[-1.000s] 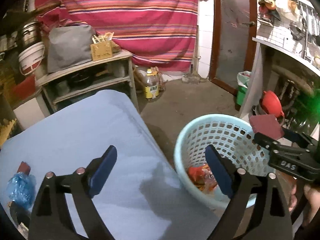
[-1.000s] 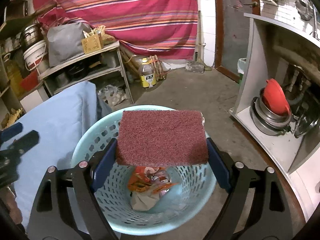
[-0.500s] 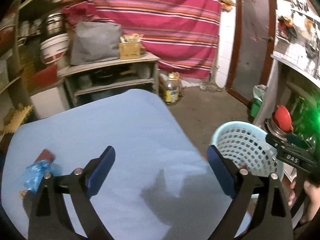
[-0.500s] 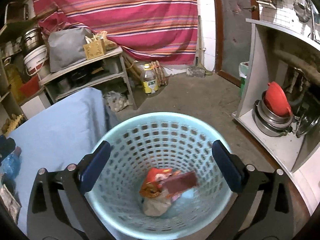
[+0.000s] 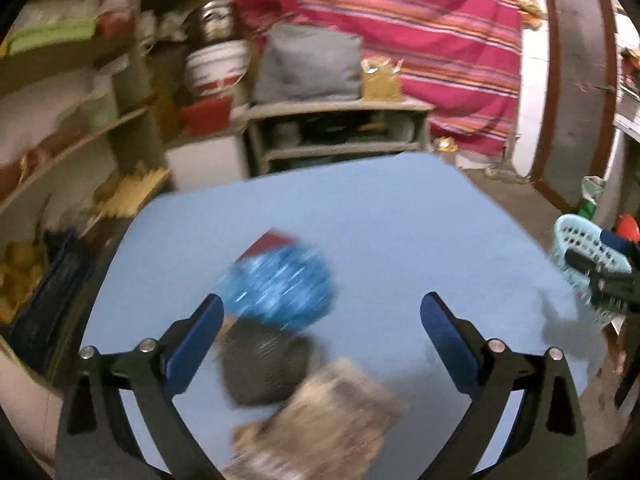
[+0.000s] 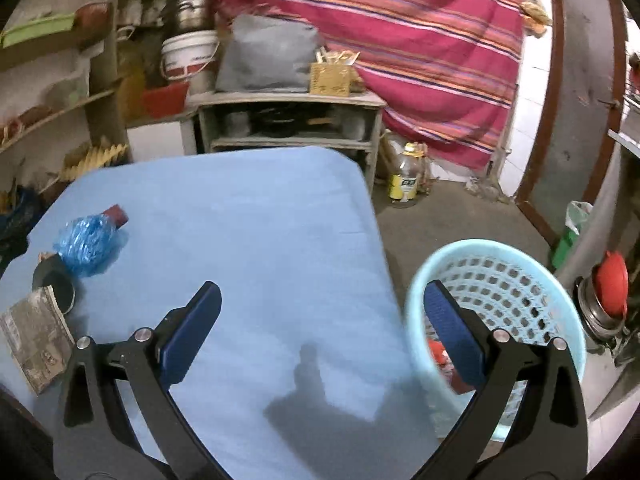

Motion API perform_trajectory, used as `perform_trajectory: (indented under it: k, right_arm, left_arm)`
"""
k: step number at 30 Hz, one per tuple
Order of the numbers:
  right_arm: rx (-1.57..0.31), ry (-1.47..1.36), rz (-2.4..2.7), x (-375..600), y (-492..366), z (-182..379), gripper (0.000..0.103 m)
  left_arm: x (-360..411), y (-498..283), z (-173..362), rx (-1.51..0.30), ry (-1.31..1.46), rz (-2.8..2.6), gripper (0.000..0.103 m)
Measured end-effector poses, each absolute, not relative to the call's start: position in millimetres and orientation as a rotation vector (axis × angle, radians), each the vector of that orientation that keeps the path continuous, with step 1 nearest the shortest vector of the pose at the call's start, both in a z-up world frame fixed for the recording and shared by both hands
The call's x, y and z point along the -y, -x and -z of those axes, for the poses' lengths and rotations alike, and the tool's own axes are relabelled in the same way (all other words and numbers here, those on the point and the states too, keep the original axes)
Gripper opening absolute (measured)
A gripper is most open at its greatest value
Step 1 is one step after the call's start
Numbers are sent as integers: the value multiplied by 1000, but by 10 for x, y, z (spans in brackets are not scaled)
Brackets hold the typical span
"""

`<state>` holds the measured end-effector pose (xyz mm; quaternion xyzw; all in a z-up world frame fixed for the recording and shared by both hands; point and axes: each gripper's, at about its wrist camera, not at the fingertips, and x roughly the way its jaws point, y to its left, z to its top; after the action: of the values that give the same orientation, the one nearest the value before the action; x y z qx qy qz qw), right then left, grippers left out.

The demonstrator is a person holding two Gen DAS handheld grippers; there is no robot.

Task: Collect trash
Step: 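Move both open grippers back over the table, then grasp the printed paper packet with the left gripper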

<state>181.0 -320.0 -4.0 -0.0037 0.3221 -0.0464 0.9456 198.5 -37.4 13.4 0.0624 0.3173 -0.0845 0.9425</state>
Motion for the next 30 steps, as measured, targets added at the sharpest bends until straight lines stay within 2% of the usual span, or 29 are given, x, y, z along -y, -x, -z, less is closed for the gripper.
perform_trajectory:
  k: [8, 18, 19, 21, 22, 23, 24, 25, 26, 30]
  right_arm:
    - [-688, -69, 100, 2908, -1906, 112, 99]
    - [-704, -1, 45, 2428, -1766, 245, 99]
    - [-707, 6, 38, 2401, -1775, 255, 99]
    - [-704, 20, 38, 2376, -1788, 259, 99]
    - [-703, 28, 41, 2357, -1800, 263, 99]
    - [-703, 29, 40, 2345, -1806, 263, 99]
    - [-703, 28, 36, 2331, -1813, 266, 99]
    - [-702, 26, 32, 2325, -1817, 267, 99]
    - [-702, 24, 27, 2315, -1826, 267, 99]
    - [-701, 15, 11, 2273, -1875, 251, 99]
  left_arm:
    - [-166, -1759, 244, -733, -78, 159, 97]
    - [-168, -1507, 469, -761, -123, 268, 95]
    - [-165, -1501, 482, -762, -122, 277, 91]
    - [-143, -1513, 491, -770, -117, 302, 73]
    - [-128, -1514, 496, -777, -113, 326, 54]
    - [-113, -1516, 500, -783, -111, 341, 44]
    - [-97, -1522, 503, -786, -113, 347, 41]
    - [-76, -1533, 506, -788, -121, 349, 28]
    - [-66, -1539, 508, -791, -125, 353, 20]
    - [-76, -1548, 424, -779, -111, 389, 11]
